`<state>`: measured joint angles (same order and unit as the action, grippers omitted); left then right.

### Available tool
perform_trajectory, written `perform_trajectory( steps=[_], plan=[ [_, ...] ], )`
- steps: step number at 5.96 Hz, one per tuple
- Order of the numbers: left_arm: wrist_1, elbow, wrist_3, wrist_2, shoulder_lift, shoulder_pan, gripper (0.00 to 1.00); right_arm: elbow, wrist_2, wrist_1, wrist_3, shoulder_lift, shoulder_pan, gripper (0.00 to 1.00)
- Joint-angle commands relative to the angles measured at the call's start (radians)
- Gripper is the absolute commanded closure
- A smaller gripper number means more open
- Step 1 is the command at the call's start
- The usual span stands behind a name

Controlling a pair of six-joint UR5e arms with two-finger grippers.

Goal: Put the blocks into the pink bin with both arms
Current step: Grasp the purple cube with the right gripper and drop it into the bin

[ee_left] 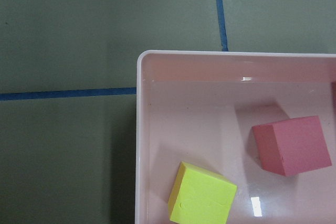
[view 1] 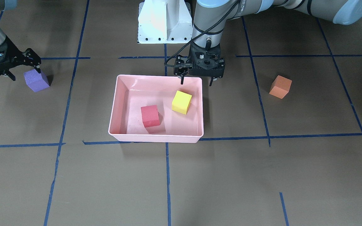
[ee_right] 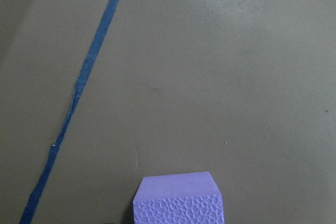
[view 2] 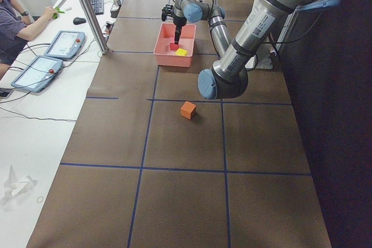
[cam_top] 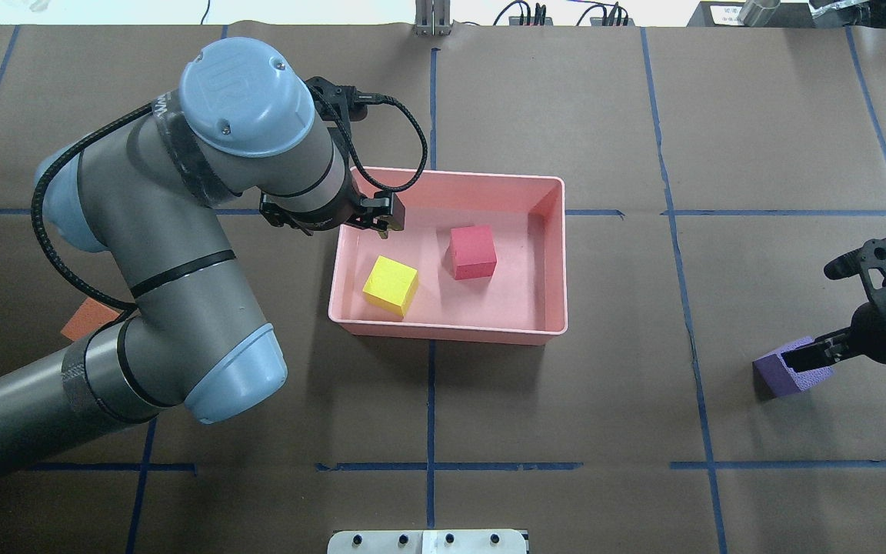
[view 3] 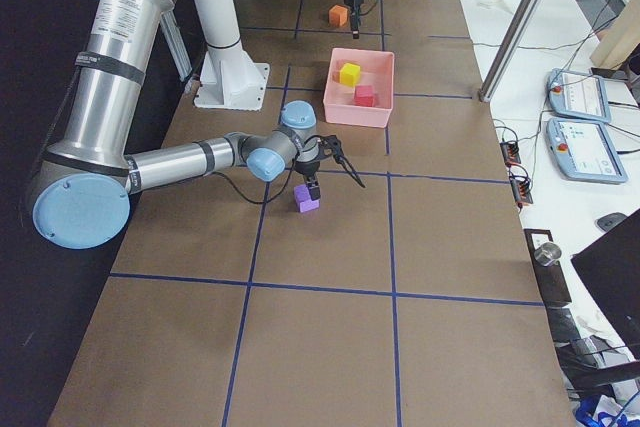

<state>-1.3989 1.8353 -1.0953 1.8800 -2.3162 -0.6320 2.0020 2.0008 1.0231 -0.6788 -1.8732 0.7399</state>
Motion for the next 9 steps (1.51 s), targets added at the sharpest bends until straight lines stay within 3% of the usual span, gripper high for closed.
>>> perform_trajectory(
  steps=[1, 2, 3, 5, 7, 8, 9],
  plan=[
    [-0.002, 0.008, -0.001, -0.001, 0.003, 0.0, 0.0, -0.055, -0.016, -0.006, -0.007, 0.005, -0.043, 0.0],
    [-0.002, 0.01, -0.001, -0.001, 0.003, 0.0, 0.0, -0.071, -0.016, -0.006, -0.007, 0.011, -0.054, 0.01],
    [0.0, 0.027, -0.001, 0.001, 0.004, 0.0, 0.0, -0.084, -0.011, -0.005, -0.007, 0.031, -0.059, 0.16],
    [0.001, 0.041, -0.001, -0.001, 0.005, -0.003, 0.0, -0.069, -0.004, -0.004, -0.007, 0.032, -0.056, 0.7],
    [0.017, 0.05, 0.056, 0.005, 0.009, -0.033, 0.0, -0.003, 0.045, 0.038, -0.043, 0.072, -0.001, 0.75],
    [0.029, 0.108, 0.193, 0.036, 0.106, -0.055, 0.0, -0.002, 0.067, 0.058, -0.156, 0.142, 0.024, 0.75],
    [0.029, 0.154, 0.356, 0.077, 0.183, -0.113, 0.0, 0.026, 0.088, 0.18, -0.219, 0.255, 0.047, 0.75]
  ],
)
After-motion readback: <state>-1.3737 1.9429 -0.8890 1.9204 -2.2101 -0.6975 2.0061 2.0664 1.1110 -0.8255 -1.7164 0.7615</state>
